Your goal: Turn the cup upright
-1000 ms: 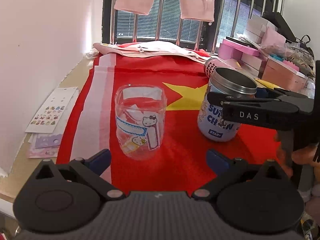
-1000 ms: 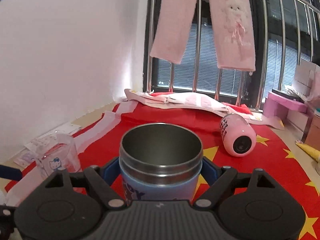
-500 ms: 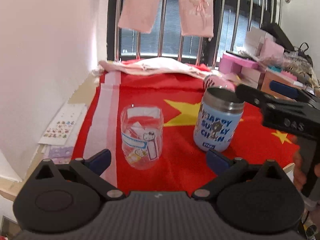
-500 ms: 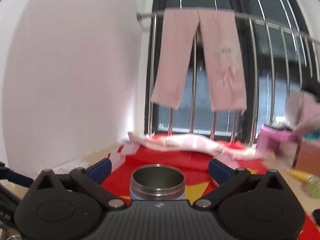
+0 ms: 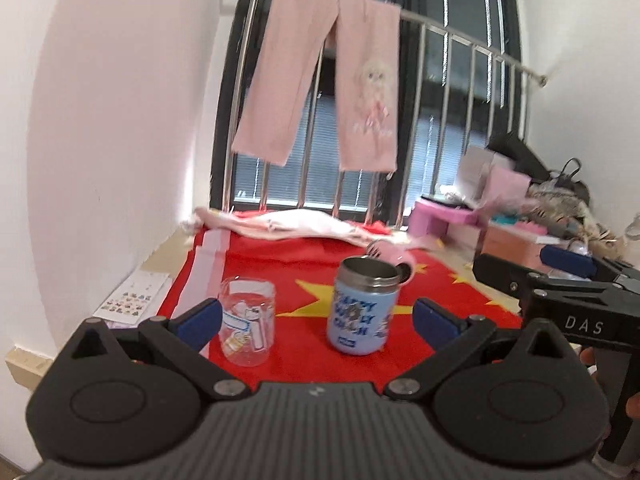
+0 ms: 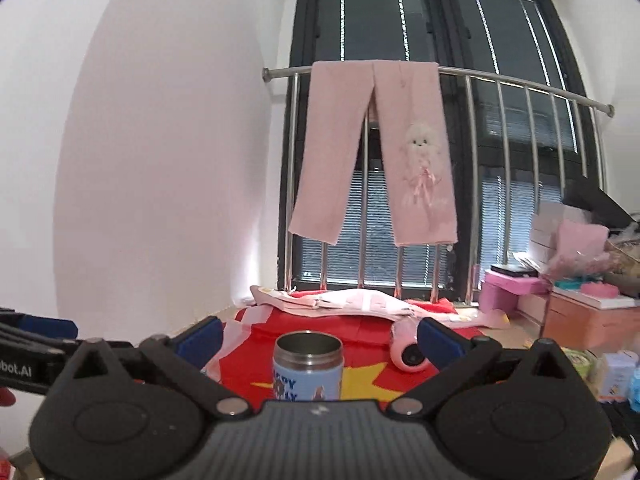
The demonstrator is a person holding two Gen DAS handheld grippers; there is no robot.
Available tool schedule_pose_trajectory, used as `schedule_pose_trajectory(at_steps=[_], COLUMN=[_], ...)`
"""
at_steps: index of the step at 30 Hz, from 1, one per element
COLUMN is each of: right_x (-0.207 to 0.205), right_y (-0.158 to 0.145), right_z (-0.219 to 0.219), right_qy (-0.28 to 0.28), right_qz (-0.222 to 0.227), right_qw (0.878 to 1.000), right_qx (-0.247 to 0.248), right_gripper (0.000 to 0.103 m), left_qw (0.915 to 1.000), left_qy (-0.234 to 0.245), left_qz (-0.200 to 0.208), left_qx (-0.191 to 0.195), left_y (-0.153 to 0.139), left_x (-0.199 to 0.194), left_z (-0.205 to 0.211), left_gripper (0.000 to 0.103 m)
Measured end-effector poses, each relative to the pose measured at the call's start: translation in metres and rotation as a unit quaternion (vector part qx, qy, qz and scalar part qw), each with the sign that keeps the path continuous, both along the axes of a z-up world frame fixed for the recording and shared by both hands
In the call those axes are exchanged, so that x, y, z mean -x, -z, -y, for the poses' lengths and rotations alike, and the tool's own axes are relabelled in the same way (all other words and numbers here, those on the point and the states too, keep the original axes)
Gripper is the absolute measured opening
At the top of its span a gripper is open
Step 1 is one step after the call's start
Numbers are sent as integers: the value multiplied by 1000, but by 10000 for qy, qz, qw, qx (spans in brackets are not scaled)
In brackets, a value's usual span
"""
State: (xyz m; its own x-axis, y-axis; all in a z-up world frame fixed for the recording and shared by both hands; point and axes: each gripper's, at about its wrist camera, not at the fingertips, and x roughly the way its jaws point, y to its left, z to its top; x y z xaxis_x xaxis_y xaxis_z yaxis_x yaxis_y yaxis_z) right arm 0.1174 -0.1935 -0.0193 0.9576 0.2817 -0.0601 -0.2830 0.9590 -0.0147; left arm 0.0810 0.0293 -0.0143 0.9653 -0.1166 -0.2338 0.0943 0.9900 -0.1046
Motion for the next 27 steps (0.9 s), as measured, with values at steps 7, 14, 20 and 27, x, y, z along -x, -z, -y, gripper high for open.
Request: schedule_pose_trajectory(at_steps=[7,14,20,27], right_x=[50,89,97,99], right_y=[-10,-7,-6,-4], right_z=[15,22,31,34], right_qy=[201,316,327,365], right_qz=[-36,-109,-184,-205], right_qw=[9997,9993,9991,9988], right_qx=[-108,-166,-217,-240], right_gripper=[103,103,103,103], left_qw=[9989,9963,9956,9963], left_qy=[-73,-119,-44,-1], left_qz=[473,850,934,856], left_qx=[-24,22,18,29], left_y=[-6,-7,-9,-6], left_x=[46,87,95,92], left_z=[14,18,22,23], left_gripper=[103,103,103,103])
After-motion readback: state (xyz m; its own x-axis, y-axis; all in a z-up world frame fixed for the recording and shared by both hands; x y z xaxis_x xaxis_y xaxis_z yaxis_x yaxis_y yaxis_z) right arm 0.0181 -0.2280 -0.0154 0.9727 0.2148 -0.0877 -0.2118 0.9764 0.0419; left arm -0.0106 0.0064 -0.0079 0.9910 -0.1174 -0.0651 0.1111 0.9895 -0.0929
